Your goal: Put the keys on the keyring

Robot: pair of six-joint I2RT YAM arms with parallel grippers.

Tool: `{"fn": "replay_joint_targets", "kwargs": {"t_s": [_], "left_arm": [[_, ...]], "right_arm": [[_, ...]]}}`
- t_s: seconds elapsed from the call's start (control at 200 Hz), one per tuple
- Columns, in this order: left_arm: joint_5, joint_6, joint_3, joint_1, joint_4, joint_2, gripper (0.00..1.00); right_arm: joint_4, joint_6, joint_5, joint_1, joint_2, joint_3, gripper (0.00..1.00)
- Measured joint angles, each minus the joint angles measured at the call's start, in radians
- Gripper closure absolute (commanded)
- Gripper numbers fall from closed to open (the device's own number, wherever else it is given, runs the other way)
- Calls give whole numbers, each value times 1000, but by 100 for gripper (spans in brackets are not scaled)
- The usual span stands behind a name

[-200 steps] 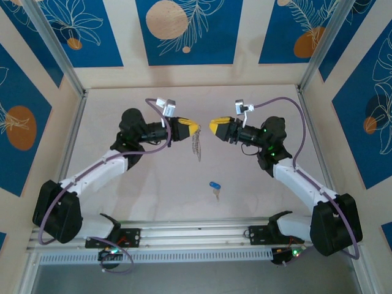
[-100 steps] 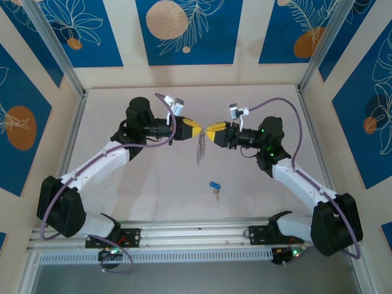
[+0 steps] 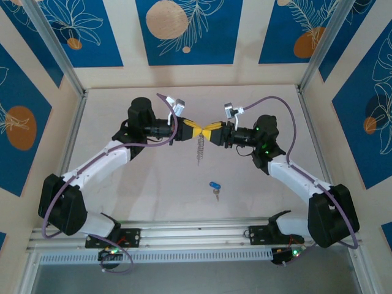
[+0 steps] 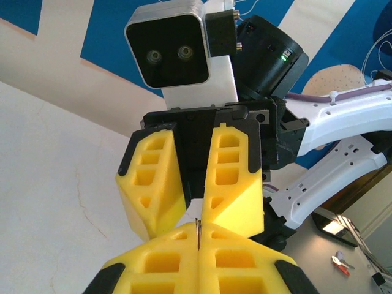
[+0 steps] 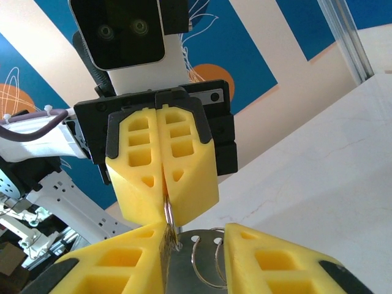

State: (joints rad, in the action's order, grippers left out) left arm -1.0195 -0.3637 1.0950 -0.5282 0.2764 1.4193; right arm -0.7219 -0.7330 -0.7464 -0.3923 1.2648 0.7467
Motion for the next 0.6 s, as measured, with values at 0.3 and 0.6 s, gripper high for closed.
{"fn": "replay_joint_targets", "kwargs": {"t_s": [0.3,0.6], "left_arm": [[25,-31,0,6,32,11,100],[205,-201,-143,3,243,-55,90]], "right_arm": [[-83,-37,-6,-5,31,5,100],[-138,-79,75,-13,43,-8,100]]}}
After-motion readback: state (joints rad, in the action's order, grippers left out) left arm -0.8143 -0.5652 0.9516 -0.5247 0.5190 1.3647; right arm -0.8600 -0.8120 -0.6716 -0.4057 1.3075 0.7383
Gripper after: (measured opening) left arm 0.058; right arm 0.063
